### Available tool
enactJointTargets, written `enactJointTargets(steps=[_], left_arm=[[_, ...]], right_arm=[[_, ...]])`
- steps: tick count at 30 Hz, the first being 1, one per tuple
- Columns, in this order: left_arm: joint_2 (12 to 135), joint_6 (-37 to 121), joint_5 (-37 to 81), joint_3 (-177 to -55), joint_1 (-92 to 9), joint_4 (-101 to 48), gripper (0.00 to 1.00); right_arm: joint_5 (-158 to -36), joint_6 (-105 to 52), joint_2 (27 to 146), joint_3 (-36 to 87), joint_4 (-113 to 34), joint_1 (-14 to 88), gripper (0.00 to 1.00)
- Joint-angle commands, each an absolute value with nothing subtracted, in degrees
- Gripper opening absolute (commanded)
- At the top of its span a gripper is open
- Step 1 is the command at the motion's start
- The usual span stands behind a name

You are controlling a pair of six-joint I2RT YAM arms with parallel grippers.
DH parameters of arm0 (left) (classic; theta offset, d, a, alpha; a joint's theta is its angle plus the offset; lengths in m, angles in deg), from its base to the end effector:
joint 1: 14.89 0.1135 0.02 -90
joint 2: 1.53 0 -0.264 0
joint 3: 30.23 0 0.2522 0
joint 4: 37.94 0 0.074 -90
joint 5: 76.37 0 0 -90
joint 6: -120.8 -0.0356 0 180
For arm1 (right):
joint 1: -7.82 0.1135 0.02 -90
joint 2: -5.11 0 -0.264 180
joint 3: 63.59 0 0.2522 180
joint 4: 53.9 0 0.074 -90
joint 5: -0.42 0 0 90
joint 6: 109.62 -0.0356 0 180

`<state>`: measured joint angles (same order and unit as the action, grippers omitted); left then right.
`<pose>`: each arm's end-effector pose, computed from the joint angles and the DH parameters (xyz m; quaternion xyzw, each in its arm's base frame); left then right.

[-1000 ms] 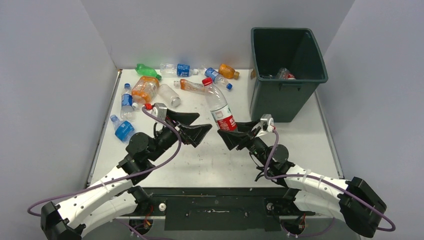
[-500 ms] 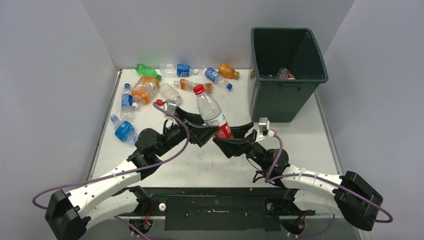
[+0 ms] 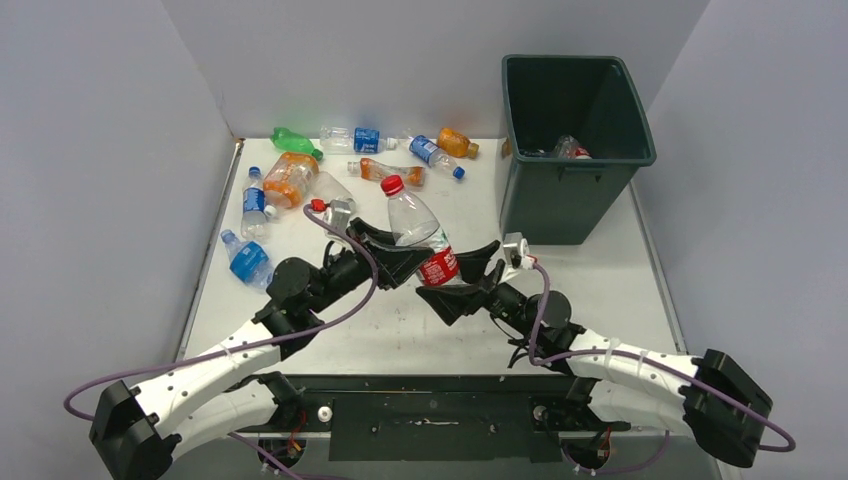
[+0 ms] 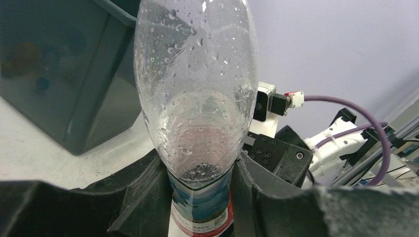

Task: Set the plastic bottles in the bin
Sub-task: Place the plastic bottle in the trash bin.

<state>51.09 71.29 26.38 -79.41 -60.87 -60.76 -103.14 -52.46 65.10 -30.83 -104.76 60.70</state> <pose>0.1431 -0.1594 0.3442 0.1180 0.5694 -0.6023 0.5469 0.1211 0.1739 0.2702 -0.1919 0.5180 0.6127 0.5652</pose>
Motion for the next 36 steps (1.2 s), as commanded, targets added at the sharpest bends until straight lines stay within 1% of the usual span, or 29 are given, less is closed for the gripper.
enactJointTargets(steps=[1,3,7,10,12,15,20,24,27,28,36], left_arm=[[47.0,63.9,26.9,-83.3,-60.4,-57.3,0.30],[45.1,58.4,25.8,-86.3,-60.0,-48.8,0.30],[43.7,44.0,24.3,-93.4,-59.6,-32.7,0.29],[45.2,33.3,23.2,-97.8,-59.6,-21.6,0.27],[45.6,27.9,21.4,-97.8,-59.9,-19.3,0.26],[44.9,23.9,18.6,-94.7,-61.0,-21.5,0.23],[44.5,24.0,18.5,-91.2,-61.1,-25.2,0.17],[44.3,24.2,18.6,-90.4,-61.1,-25.7,0.14],[43.7,24.4,19.0,-89.5,-61.0,-26.6,0.14],[43.5,24.4,19.3,-89.1,-61.0,-26.8,0.14],[43.1,24.7,20.2,-88.2,-61.1,-27.4,0.13]], right_arm=[[-99.2,-47.8,57.1,-23.1,-80.8,61.2,0.93],[-97.2,-43.3,53.6,-18.5,-68.4,61.2,0.90],[-97.4,-34.6,49.3,-8.1,-49.0,61.2,0.90],[-98.5,-30.4,50.2,0.1,-38.9,61.2,0.90],[-98.3,-29.2,51.7,6.0,-33.7,61.2,0.90],[-96.9,-29.4,54.0,10.8,-33.1,61.2,0.90],[-93.5,-32.0,59.6,17.4,-34.1,61.2,0.94],[-93.8,-33.4,63.6,20.0,-36.6,61.2,0.97],[-94.4,-34.0,66.2,21.1,-37.6,61.2,0.98],[-94.4,-34.2,67.1,21.3,-38.2,61.2,0.96],[-95.4,-36.7,71.3,21.8,-44.2,61.2,0.88]])
